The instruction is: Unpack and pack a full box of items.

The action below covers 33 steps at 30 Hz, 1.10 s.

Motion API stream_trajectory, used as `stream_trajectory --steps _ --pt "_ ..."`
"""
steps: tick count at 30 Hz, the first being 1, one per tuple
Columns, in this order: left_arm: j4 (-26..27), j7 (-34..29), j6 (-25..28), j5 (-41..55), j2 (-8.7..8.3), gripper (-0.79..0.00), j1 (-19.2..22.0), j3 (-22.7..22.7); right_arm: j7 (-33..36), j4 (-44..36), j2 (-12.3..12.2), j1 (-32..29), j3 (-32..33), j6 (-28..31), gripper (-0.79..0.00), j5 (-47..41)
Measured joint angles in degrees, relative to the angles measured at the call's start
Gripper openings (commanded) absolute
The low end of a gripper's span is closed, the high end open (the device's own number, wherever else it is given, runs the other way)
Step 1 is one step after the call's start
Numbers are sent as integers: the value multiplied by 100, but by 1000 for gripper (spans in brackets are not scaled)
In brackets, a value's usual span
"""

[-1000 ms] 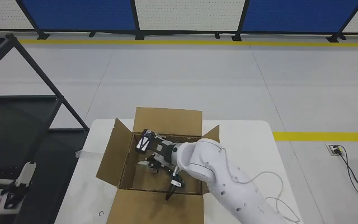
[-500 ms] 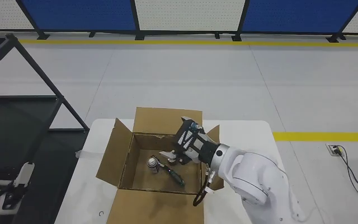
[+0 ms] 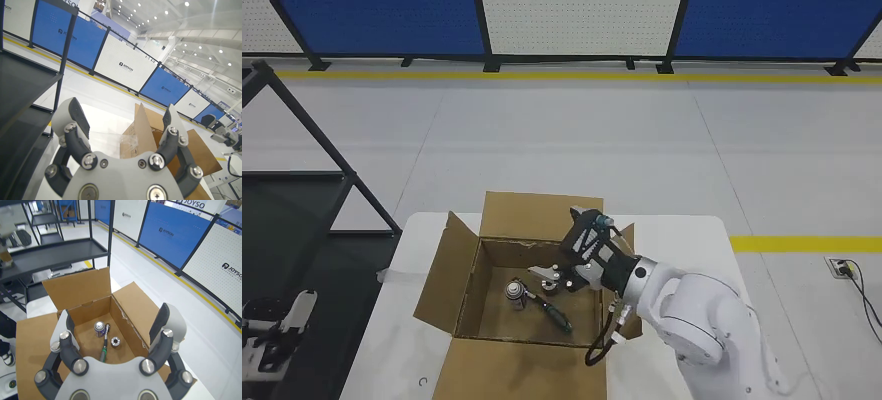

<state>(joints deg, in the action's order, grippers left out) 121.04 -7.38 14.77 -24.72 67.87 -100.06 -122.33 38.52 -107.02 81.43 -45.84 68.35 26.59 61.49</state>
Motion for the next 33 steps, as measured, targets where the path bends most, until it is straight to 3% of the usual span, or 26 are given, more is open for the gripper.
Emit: stream_trajectory --steps 8,16,28,33 --pt "-631 -919 405 -526 -126 0 803 560 218 -626 -129 -528 964 -200 0 -1291" --pt "-1068 -1424 766 -1173 -215 0 1306 1044 384 -1049 -256 -1466 2288 -923 0 -2946" --pt "-1025 -1268 508 -1654 -227 0 1276 1369 380 -1006 -281 -1565 2218 -964 0 -2962" --pt "-910 -1228 441 -1701 -225 0 1209 1501 909 -578 -328 -1406 2256 -1488 0 -3761"
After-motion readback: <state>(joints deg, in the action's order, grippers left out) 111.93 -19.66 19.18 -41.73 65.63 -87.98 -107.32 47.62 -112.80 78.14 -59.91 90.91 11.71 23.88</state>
